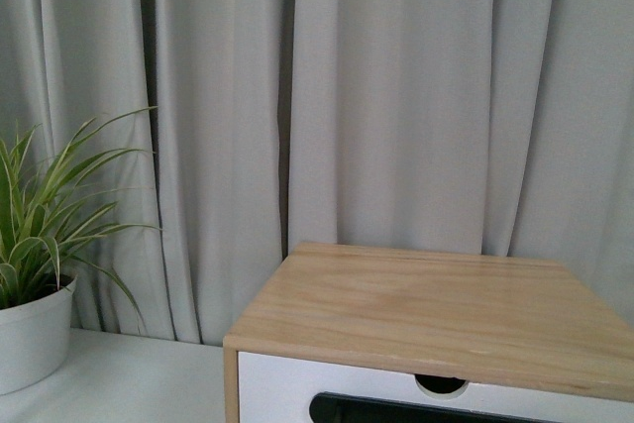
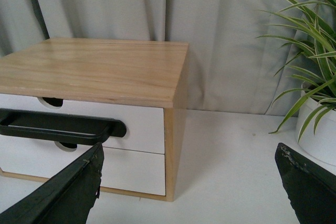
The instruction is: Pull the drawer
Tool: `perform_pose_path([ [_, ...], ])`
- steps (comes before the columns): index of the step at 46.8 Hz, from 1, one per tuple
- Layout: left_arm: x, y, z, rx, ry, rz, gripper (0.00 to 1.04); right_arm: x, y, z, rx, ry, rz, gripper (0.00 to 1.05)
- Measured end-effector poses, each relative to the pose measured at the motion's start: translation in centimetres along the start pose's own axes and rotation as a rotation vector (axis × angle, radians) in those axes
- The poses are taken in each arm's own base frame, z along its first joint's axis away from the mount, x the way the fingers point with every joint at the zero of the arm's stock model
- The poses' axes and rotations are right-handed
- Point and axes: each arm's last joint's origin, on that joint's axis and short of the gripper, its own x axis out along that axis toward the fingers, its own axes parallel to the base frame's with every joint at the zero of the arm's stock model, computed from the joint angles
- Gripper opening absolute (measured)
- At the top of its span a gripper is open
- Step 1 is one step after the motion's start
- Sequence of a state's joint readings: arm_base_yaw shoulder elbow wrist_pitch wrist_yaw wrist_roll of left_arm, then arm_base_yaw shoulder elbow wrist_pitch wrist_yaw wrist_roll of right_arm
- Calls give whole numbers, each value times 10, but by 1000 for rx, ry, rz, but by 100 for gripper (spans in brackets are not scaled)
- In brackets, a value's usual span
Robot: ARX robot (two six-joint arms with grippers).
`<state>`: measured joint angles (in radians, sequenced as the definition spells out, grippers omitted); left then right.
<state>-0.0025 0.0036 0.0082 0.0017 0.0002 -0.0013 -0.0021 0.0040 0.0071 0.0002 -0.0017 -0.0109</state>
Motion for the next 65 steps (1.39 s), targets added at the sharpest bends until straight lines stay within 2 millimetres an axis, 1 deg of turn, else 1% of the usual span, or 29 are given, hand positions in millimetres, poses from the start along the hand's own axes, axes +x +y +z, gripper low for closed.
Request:
perform_pose_path([
  [61, 0, 0, 0, -5, -1, 14, 99, 0, 0, 0, 0, 1, 1, 96],
  [63, 1, 0, 1, -28, -8, 62, 99, 1, 0, -2, 18, 94, 96, 96],
  [65, 4, -1, 1, -38, 5, 56, 99, 3, 2, -3, 32, 155, 187, 96],
])
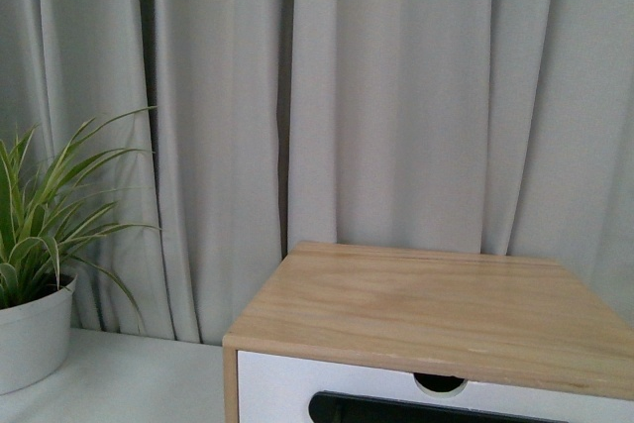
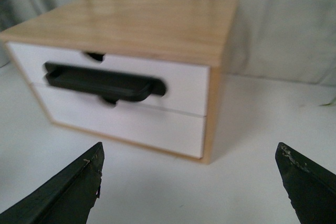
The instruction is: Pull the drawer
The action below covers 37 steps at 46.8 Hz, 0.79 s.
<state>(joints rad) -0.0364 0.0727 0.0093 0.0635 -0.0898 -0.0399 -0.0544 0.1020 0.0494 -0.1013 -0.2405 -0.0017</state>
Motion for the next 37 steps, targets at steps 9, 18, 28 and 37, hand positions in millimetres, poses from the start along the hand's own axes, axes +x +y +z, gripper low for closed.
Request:
perform_pose_path([
  [9, 16, -17, 10, 70, 70, -265, 99, 10, 11, 3, -133, 168, 245, 96],
  [18, 46, -53, 30, 330, 124, -797, 99, 29, 18, 21, -426, 183, 379, 96],
  [28, 68, -74, 42, 501, 116, -1049, 99, 52, 14, 37, -554, 182, 438, 96],
  [37, 85, -106, 44, 596, 142, -1249, 99, 73, 10, 45, -639, 169, 490, 96],
])
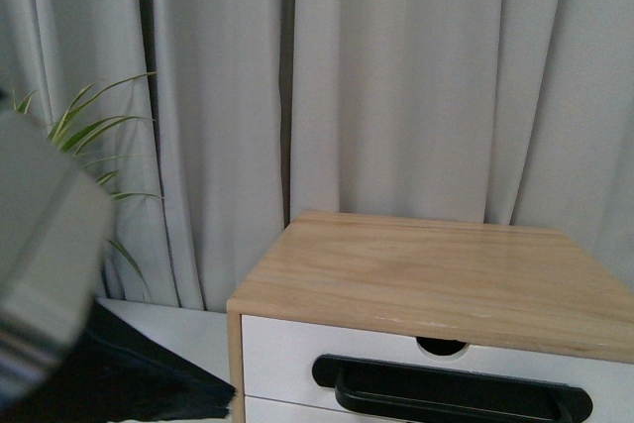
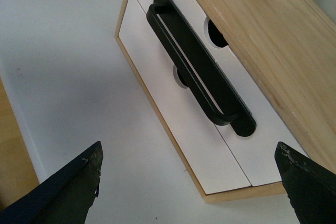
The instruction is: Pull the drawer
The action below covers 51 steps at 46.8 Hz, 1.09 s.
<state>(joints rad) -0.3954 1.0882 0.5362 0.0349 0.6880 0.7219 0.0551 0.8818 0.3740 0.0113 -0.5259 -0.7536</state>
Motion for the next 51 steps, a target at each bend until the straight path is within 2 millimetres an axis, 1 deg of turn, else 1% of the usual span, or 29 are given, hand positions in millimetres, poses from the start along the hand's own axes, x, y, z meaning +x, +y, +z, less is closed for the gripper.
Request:
perform_pose_path([
  [1, 2, 0, 1, 5, 3, -8, 99, 1, -1, 0, -6, 2, 3, 96],
  [3, 13, 3, 3, 29, 27, -47, 99, 4, -4, -1, -19, 7, 5, 96],
  [7, 29, 9, 6, 73, 50, -73, 99, 9, -7, -2, -42, 4, 4, 96],
  [15, 58, 21, 12, 141, 93, -101, 99, 15, -12, -6, -96, 7, -3, 96],
  [21, 79, 27, 16, 161, 126, -134, 99, 21, -15, -11, -117, 21, 8, 96],
  [28, 94, 38, 19, 176, 159, -138, 99, 29, -19, -10, -134, 23, 21, 96],
  [33, 105, 48, 14, 164, 196, -141, 99, 40, -22, -9, -163, 28, 35, 96],
  [44, 117, 59, 5, 145, 241, -133, 99, 62, -25, -6, -191, 37, 73, 96],
  [51, 124, 64, 1, 141, 259, -128, 99, 76, -22, -8, -214, 47, 103, 96],
])
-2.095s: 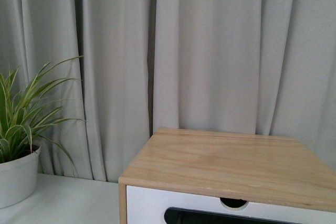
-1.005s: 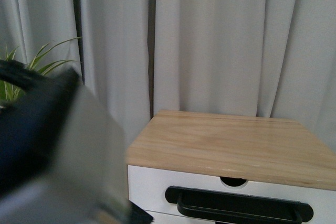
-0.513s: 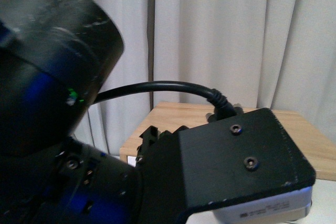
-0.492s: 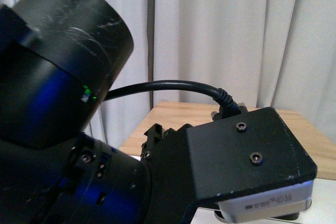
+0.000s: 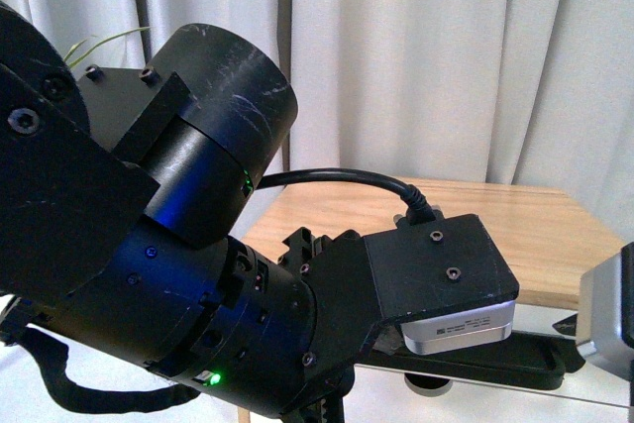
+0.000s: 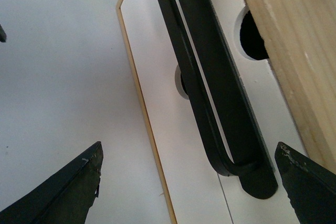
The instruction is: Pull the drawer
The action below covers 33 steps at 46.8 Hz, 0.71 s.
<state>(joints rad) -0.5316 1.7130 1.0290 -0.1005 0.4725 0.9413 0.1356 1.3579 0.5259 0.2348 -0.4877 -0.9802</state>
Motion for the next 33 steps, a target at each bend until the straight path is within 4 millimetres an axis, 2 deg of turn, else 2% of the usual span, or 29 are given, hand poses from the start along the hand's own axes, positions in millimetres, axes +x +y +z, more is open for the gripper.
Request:
perform_pose_path([
  [18, 9, 20, -1, -7, 26, 62, 99, 23, -3, -2, -26, -18, 15, 96],
  [33, 16, 23, -12, -30, 73, 55, 99, 42, -3, -2, -5, -39, 6, 96],
])
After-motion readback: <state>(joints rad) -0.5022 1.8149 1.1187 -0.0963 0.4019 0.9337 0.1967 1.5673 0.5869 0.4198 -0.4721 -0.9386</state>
